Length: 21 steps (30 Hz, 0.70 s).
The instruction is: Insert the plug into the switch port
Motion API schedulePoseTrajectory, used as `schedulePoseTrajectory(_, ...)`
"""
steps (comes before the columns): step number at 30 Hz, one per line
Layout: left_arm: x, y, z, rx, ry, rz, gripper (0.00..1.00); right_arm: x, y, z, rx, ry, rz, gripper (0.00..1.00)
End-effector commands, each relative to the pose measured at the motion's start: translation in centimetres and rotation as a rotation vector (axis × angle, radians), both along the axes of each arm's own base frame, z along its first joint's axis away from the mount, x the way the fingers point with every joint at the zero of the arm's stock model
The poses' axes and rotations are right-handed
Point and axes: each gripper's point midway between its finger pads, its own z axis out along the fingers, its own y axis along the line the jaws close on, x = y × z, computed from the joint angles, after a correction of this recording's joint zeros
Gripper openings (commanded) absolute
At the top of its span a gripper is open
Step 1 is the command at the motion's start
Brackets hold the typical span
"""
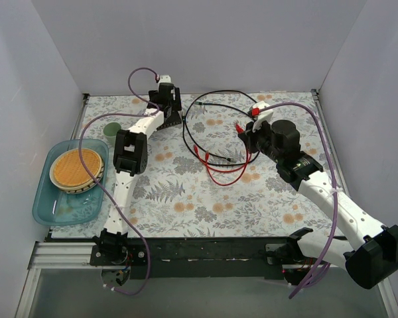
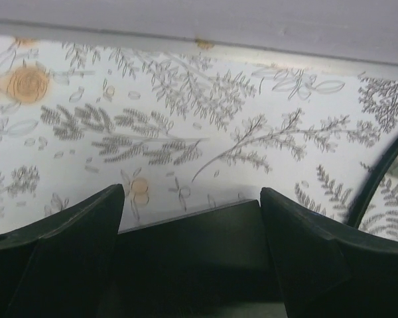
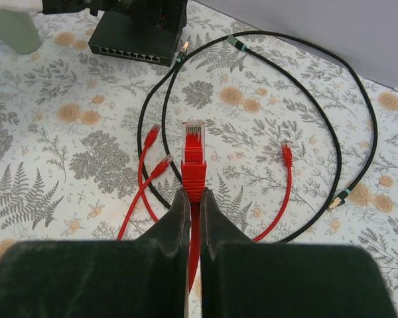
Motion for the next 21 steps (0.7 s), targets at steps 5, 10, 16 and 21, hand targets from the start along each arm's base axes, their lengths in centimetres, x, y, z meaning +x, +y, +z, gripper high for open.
schedulePoseTrajectory(5, -10.8, 1.2, -6.0, -0.086, 0.423, 0.103, 0.80, -1.9, 0.4, 0.0, 0.041, 0.057, 0.051, 0.01)
schedulePoseTrajectory(10, -15.0, 1.5, -7.5, -0.122, 0.515, 0.143, 0.81, -2.9, 0.7, 1.1, 0.060, 0.072, 0.079, 0.01)
schedulePoseTrajectory(16, -19.9, 1.3, -8.7, -0.090, 0.562, 0.147, 0.82, -5.2, 2.6, 0.5, 0.059, 0.132, 0.153, 0.01)
schedulePoseTrajectory(21, -23.9, 0.5, -9.4, -0.106, 0.609, 0.137, 0.82, -7.8, 5.5, -2.7, 0.008, 0.213, 0.228, 0.01)
